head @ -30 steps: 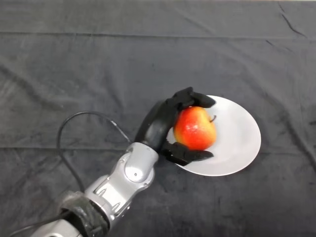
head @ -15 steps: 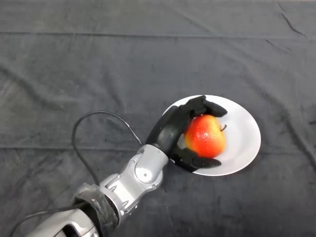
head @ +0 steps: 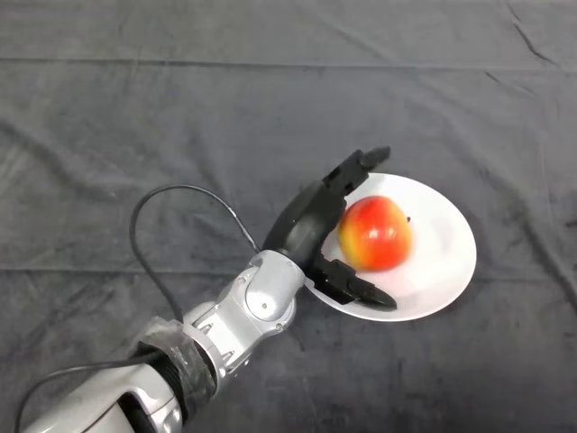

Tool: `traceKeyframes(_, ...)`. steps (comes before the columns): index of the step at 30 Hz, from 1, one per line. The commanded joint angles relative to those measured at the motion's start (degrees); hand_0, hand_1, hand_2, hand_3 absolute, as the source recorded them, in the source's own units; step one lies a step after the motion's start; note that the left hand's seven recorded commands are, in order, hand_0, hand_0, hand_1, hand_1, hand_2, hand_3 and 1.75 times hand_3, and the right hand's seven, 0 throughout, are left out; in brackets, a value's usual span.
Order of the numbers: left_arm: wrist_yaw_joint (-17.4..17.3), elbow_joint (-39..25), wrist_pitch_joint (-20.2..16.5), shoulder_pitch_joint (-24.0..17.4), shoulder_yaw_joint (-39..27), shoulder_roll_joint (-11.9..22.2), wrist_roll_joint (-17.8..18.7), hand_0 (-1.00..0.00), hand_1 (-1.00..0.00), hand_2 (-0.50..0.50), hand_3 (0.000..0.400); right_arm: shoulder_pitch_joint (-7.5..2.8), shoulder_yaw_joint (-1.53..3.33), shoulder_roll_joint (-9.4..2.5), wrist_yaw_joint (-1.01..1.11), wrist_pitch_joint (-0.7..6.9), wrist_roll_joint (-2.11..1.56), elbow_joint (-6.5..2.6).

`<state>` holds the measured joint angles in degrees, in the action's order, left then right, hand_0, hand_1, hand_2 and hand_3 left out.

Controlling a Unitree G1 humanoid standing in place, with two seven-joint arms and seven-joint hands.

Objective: Move the apple to the plate

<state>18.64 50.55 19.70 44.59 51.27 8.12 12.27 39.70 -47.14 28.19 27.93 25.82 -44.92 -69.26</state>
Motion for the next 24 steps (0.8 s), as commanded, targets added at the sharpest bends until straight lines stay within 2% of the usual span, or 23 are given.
traceKeyframes(1, 0.53, -0.13, 1.35, 3.51, -0.05, 1.56, 0.59, 0.0, 0.0, 0.0, 0.0, 2.09, -0.68, 1.79, 0.16, -0.13, -1.78, 1.02)
traceKeyframes(3, 0.88, -0.86, 1.51, 3.33, -0.55, 2.18, 0.35, 0.0, 0.0, 0.0, 0.0, 2.11, -0.68, 1.8, 0.18, -0.14, -1.77, 0.98)
traceKeyframes(7, -0.78, -4.21, 2.51, 2.44, -3.91, 7.01, 0.88, 0.0, 0.0, 0.0, 0.0, 2.13, -0.69, 1.82, 0.21, -0.15, -1.76, 0.93)
traceKeyframes(12, -0.99, -8.83, 3.5, 0.11, -8.71, 12.33, 1.29, 0.0, 0.0, 0.0, 0.0, 2.13, -0.68, 1.82, 0.24, -0.17, -1.74, 0.91)
traceKeyframes(20, -0.07, -16.72, 4.36, -5.3, -17.96, 20.22, 2.98, 0.0, 0.0, 0.0, 0.0, 2.1, -0.66, 1.77, 0.23, -0.21, -1.7, 0.98)
traceKeyframes(24, -1.17, -20.62, 5.78, -9.74, -24.6, 25.97, 6.02, 0.0, 0.0, 0.0, 0.0, 2.07, -0.65, 1.73, 0.22, -0.23, -1.68, 1.05)
